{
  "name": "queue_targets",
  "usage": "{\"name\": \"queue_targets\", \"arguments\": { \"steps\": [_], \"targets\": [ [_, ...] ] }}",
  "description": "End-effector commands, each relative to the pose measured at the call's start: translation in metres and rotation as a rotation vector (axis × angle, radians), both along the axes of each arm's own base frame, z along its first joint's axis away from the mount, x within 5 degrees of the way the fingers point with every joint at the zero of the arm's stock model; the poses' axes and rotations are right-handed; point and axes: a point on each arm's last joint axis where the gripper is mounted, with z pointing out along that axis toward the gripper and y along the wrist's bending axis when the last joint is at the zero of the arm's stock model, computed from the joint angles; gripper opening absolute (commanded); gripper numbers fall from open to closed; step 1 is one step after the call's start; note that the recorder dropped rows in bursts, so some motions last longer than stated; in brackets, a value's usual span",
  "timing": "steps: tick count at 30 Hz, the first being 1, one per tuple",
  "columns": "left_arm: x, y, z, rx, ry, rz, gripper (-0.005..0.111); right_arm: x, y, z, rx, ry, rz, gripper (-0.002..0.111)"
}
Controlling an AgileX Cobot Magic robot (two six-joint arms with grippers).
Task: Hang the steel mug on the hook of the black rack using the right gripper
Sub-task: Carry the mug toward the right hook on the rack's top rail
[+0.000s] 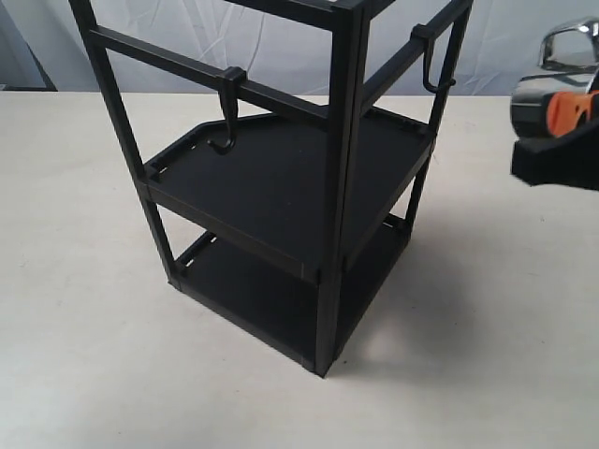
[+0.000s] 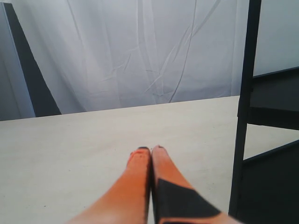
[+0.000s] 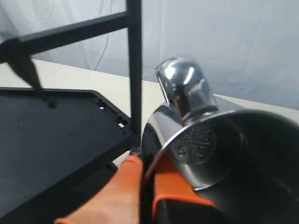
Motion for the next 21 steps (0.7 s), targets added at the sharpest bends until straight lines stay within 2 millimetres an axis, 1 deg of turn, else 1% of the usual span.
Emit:
{"name": "queue_targets", "arguments": {
  "steps": [1, 3, 7, 9, 12, 17, 21],
  "targets": [
    [0.0, 0.0, 0.001, -0.003, -0.009, -0.005, 0.002, 0.002, 0.014, -0.014, -0.006, -0.038, 0.0, -0.001],
    [0.0, 0.0, 0.001, -0.003, -0.009, -0.005, 0.002, 0.003, 0.02, -0.018, -0.018, -0.027, 0.008, -0.001],
    [0.0, 0.0, 0.001, -0.003, -0.009, -0.005, 0.002, 0.004, 0.038, -0.026, -0.059, -0.014, 0.131, -0.001],
    [0.0, 0.0, 0.001, -0.003, -0.009, -0.005, 0.002, 0.007, 0.041, -0.031, -0.069, 0.006, 0.108, -0.001],
    [0.0, 0.0, 0.001, -0.003, -0.009, -0.005, 0.002, 0.011, 0.038, -0.035, -0.088, 0.012, 0.017, -0.001],
    [0.0, 0.0, 0.001, -0.003, -0.009, -0.005, 0.002, 0.009, 0.047, -0.032, -0.083, -0.015, 0.069, -0.001],
    [0.0, 0.0, 0.001, -0.003, -0.009, -0.005, 0.002, 0.008, 0.049, -0.025, -0.082, -0.046, 0.044, -0.001]
  ]
}}
